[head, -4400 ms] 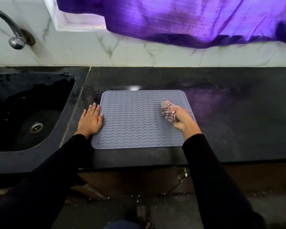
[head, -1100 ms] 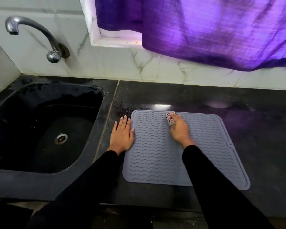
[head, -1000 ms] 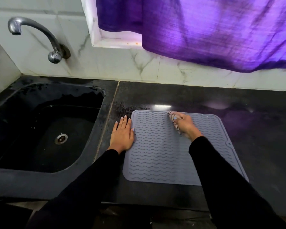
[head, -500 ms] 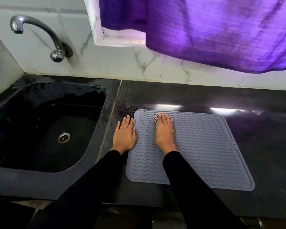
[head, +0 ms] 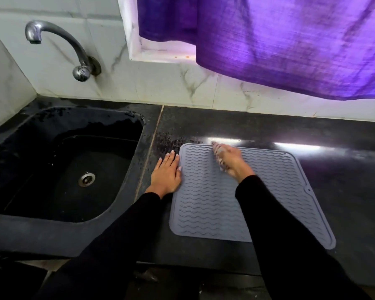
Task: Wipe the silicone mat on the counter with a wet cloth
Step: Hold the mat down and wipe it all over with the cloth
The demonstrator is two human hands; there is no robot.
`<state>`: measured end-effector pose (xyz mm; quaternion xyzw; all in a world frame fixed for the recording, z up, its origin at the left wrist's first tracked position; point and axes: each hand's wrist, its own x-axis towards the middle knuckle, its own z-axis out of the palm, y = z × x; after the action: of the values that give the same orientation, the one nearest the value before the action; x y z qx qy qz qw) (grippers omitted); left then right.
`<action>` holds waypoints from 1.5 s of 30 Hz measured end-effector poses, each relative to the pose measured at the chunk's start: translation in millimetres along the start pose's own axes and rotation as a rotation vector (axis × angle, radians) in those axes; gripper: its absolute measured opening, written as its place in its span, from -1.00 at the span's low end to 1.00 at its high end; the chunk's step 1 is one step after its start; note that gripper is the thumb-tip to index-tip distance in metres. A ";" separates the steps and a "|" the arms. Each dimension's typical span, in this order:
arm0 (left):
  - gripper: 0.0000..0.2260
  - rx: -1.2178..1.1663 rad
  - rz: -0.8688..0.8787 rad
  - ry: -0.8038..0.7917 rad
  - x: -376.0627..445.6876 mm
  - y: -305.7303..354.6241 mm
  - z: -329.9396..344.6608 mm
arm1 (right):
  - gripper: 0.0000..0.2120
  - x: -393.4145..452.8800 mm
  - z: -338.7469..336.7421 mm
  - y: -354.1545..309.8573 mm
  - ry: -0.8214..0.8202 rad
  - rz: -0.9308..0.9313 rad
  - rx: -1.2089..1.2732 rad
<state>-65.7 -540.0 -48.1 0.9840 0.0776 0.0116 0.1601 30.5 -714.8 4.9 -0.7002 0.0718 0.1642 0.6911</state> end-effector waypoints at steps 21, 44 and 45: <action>-0.31 0.005 0.083 0.108 -5.8 -9.0 5.9 | -0.47 -19.7 56.5 39.7 -0.127 -0.451 -0.916; -0.52 -0.086 0.105 0.101 -10.7 -11.8 3.3 | -0.42 -71.0 68.2 65.1 -0.055 -0.528 -1.227; -0.49 -0.103 0.117 0.101 -12.2 -11.1 2.2 | -0.43 -66.6 64.6 63.0 -0.088 -0.507 -1.148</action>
<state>-79.3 -532.2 -53.7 0.9754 0.0271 0.0747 0.2056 -60.9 -661.4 -32.0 -0.9475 -0.2247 0.0365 0.2246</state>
